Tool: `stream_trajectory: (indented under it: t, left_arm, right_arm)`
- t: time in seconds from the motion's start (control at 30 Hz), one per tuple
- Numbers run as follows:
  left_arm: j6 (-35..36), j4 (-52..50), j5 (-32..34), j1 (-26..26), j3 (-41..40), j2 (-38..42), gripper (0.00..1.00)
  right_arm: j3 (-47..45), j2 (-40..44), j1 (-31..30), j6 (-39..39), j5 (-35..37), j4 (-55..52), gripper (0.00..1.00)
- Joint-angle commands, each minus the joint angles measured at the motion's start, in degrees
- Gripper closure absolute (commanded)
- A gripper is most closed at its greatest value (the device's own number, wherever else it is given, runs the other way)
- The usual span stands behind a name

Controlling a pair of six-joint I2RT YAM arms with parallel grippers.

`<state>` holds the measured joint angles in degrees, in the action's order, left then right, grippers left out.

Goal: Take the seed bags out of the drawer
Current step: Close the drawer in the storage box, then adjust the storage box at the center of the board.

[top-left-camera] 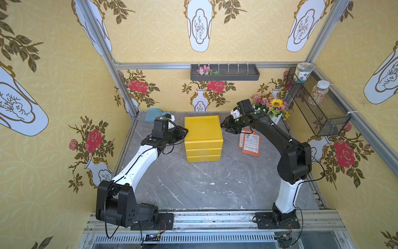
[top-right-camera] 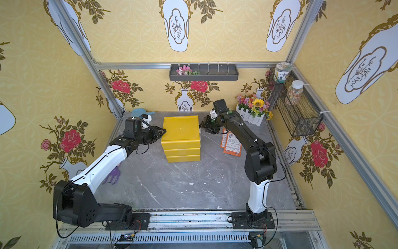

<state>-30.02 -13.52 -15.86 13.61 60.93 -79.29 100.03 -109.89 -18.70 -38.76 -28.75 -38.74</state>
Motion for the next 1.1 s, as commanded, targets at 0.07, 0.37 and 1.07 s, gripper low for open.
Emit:
stream_trajectory:
  t: [0.07, 0.37, 1.07]
  left_arm:
    - [1.3, -10.1, 0.3, 0.1, -1.0, -0.8, 0.68]
    - [1.6, -10.5, 0.5, 0.1, -0.3, -1.1, 0.68]
    - [2.9, -12.2, 0.8, 0.1, 8.8, -8.0, 0.65]
  right_arm:
    - [-1.1, 0.2, -0.2, -0.4, -3.0, 2.7, 0.49]
    - [-1.7, 3.1, 1.9, 3.0, 1.2, -1.2, 0.48]
    - [-11.9, 12.2, -4.9, 7.1, 2.6, -2.7, 0.66]
